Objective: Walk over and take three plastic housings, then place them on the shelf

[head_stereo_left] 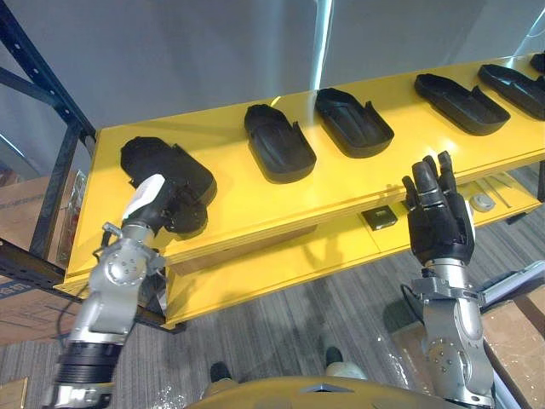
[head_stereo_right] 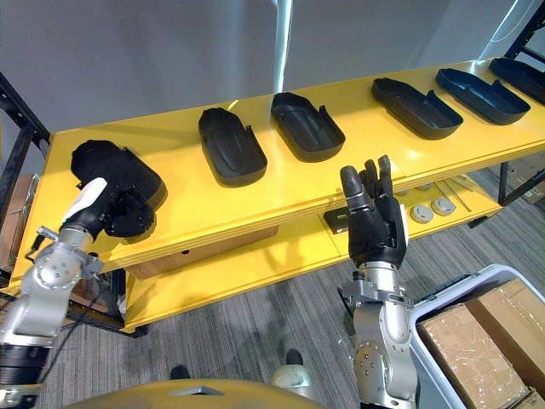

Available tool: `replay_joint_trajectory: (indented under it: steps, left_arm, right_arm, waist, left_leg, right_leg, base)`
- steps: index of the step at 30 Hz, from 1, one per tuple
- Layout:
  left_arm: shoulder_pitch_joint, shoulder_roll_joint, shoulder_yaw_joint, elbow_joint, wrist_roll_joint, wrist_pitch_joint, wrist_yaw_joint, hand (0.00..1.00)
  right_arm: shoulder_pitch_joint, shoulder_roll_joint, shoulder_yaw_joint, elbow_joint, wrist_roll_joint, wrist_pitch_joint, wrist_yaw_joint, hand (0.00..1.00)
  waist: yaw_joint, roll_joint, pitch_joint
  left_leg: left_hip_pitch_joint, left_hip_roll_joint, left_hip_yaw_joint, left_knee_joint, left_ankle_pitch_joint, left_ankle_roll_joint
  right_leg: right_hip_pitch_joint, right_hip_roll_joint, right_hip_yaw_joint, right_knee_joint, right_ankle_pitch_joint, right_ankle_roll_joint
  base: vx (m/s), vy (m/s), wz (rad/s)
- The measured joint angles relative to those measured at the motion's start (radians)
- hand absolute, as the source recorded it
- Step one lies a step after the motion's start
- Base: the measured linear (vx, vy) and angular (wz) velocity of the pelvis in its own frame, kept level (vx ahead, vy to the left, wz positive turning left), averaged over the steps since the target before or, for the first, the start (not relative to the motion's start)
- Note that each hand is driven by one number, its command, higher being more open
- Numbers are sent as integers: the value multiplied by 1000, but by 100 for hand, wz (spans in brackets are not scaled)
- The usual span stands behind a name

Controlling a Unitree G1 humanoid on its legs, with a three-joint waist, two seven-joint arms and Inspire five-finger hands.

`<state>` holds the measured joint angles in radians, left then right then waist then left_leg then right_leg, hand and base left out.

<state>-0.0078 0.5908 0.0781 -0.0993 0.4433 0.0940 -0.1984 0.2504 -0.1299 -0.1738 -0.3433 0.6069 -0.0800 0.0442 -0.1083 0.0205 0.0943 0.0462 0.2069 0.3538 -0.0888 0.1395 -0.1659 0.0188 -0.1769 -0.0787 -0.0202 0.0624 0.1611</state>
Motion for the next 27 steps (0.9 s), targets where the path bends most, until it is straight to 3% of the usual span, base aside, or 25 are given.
replay_joint_trajectory:
  steps: [3, 6, 14, 20, 27]
  left_arm:
    - [-2, 118, 23, 39, -1, -123, -27, 0]
    - [-3, 179, 54, 80, 1, -200, -63, 0]
    - [-32, 216, 50, 185, 46, -387, -161, 0]
    - [-64, 283, 6, 262, 83, -507, -153, 0]
    - [-64, 283, -22, 316, 83, -573, -153, 0]
  right_arm:
    - [0, -31, -2, 15, 31, 0, 20, 100]
    - [1, -33, -6, 20, 36, 0, 32, 100]
    - [11, -34, -11, 26, 44, 0, 40, 100]
    - [17, -69, -11, 39, 47, 0, 57, 100]
    - [22, -76, -13, 73, 49, 0, 65, 100]
  waist:
    - [1, 11, 7]
    - [5, 26, 12]
    - [26, 39, 8]
    - [24, 47, 1]
    - [22, 77, -23]
  left_leg:
    - [4, 0, 6, 0, 0, 0]
    - [10, 2, 11, -1, 0, 0]
    - [12, 6, 13, -1, 0, -1]
    - [12, 6, 14, 0, 0, 0]
    - [12, 7, 16, -1, 1, 0]
  right_leg:
    - [2, 0, 1, 1, 0, 0]
    - [3, 0, 4, 0, -2, -1]
    - [2, 4, 4, 0, -3, -3]
    - [6, 4, 4, 2, -1, -2]
    - [5, 5, 4, 1, -1, -2]
  base:
    - [0, 0, 0]
    - [0, 0, -4]
    - [0, 0, 0]
    - [0, 0, 0]
    - [0, 0, 0]
